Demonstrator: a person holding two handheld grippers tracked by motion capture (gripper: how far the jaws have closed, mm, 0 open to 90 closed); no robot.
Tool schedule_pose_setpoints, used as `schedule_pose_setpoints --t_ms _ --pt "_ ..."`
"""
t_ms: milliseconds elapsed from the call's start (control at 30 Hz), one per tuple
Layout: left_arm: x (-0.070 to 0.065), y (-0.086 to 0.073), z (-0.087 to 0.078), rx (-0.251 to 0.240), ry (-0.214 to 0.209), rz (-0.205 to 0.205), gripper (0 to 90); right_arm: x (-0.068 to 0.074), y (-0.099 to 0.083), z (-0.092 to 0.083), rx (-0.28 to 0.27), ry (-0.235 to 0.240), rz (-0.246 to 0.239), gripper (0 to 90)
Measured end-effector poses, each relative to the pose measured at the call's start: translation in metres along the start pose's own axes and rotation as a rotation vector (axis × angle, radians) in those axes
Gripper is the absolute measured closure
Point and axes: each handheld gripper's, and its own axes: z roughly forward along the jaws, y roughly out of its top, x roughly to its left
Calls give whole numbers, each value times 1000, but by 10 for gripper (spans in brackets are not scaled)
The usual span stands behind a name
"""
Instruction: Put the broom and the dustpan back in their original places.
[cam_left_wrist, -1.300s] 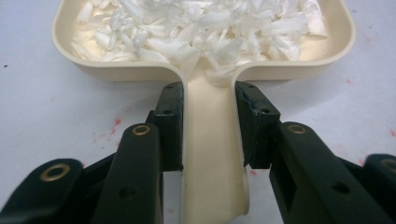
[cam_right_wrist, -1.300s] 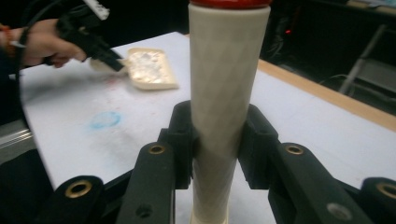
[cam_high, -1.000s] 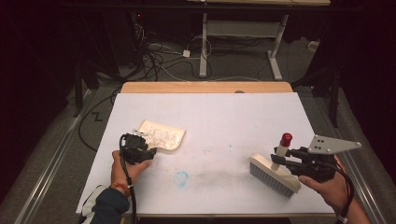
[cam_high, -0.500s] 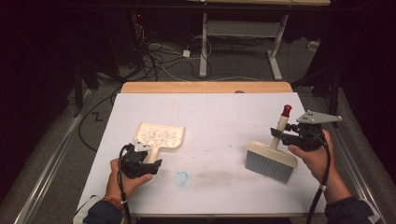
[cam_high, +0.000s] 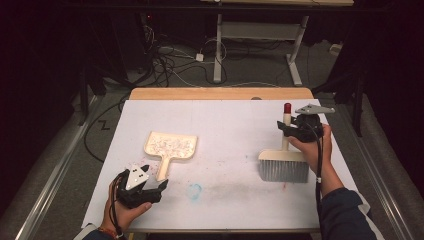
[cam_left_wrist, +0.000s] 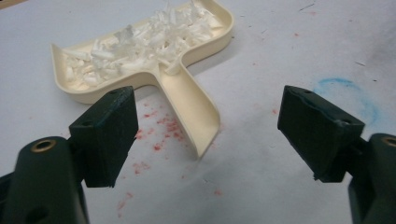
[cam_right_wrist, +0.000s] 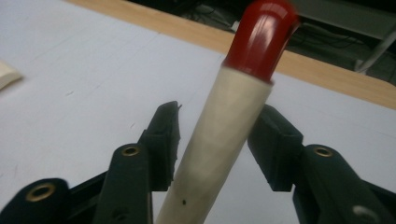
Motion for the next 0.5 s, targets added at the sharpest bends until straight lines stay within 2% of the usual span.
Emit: schedule_pose_setpoints --t_ms 67,100,167,267,333,400,500 --pt "-1 -1 0 -8 -10 10 190 -1 1 1 -20 -31 3 519" --pt "-1 -1 0 -6 -5 15 186 -2 1 0 -34 -24 8 515" --pt "-2 -1 2 2 -10 22 183 -3 2 -2 -66 -45 8 488" --pt "-3 0 7 16 -22 23 161 -3 3 -6 -102 -44 9 503" --pt "-4 0 7 13 -11 33 160 -1 2 -6 -112 -40 24 489" --pt "-4 0 8 9 -25 30 160 3 1 -8 -123 -62 5 482" --pt "-5 1 7 -3 -18 42 161 6 -2 -10 -137 -58 -5 444"
